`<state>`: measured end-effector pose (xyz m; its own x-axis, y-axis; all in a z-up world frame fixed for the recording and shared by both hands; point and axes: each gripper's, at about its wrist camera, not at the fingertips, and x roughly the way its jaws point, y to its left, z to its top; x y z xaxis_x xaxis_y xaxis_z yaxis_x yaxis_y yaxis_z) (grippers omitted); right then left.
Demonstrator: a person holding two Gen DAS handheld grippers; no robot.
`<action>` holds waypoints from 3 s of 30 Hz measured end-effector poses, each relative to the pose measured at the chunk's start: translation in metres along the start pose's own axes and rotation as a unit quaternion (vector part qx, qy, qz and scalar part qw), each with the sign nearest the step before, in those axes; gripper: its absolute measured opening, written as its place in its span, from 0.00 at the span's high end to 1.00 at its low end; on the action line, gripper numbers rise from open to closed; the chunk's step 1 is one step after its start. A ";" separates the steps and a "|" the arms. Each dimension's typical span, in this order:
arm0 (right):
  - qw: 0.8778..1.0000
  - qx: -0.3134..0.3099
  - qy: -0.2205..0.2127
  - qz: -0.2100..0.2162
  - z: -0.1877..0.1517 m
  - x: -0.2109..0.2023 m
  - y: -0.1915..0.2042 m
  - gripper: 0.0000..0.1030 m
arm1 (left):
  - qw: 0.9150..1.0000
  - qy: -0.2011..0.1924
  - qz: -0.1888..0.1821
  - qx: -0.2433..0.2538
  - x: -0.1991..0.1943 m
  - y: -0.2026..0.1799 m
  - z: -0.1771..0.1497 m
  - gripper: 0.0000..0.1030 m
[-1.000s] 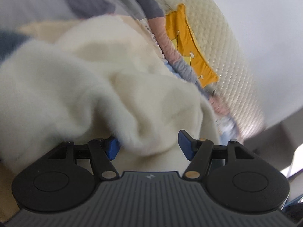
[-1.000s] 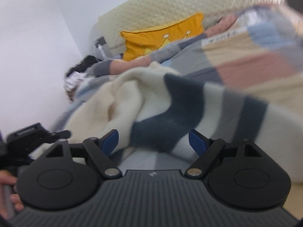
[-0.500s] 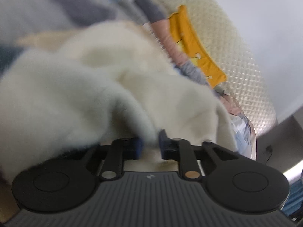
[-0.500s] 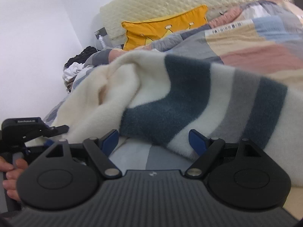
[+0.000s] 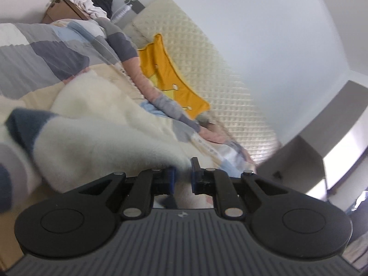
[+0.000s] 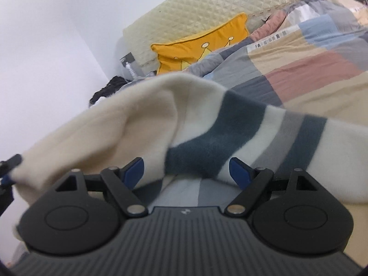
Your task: Fold large clothes
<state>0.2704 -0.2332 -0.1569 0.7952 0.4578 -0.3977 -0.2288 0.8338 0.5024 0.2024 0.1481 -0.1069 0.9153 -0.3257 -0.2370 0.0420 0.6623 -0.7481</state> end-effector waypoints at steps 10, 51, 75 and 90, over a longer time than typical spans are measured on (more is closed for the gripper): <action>0.968 0.226 -0.001 0.110 -0.011 -0.031 -0.037 0.18 | 0.996 0.010 -0.017 -0.084 -0.032 0.028 -0.052 0.86; 0.985 0.114 -0.039 0.125 0.003 -0.017 0.004 0.86 | 0.996 0.016 0.073 -0.037 -0.010 0.028 -0.062 0.85; 0.975 0.174 0.095 -0.099 -0.063 -0.051 -0.022 0.84 | 0.960 0.181 0.193 -0.092 -0.027 0.059 -0.116 0.85; 0.983 0.142 0.081 -0.080 -0.056 -0.053 -0.005 0.22 | 0.958 0.192 0.183 -0.111 -0.015 0.055 -0.121 0.38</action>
<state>0.1977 -0.2448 -0.1811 0.7034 0.3892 -0.5947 0.0773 0.7899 0.6084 0.1425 0.1081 -0.2196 0.6357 -0.3509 -0.6876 -0.3792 0.6338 -0.6741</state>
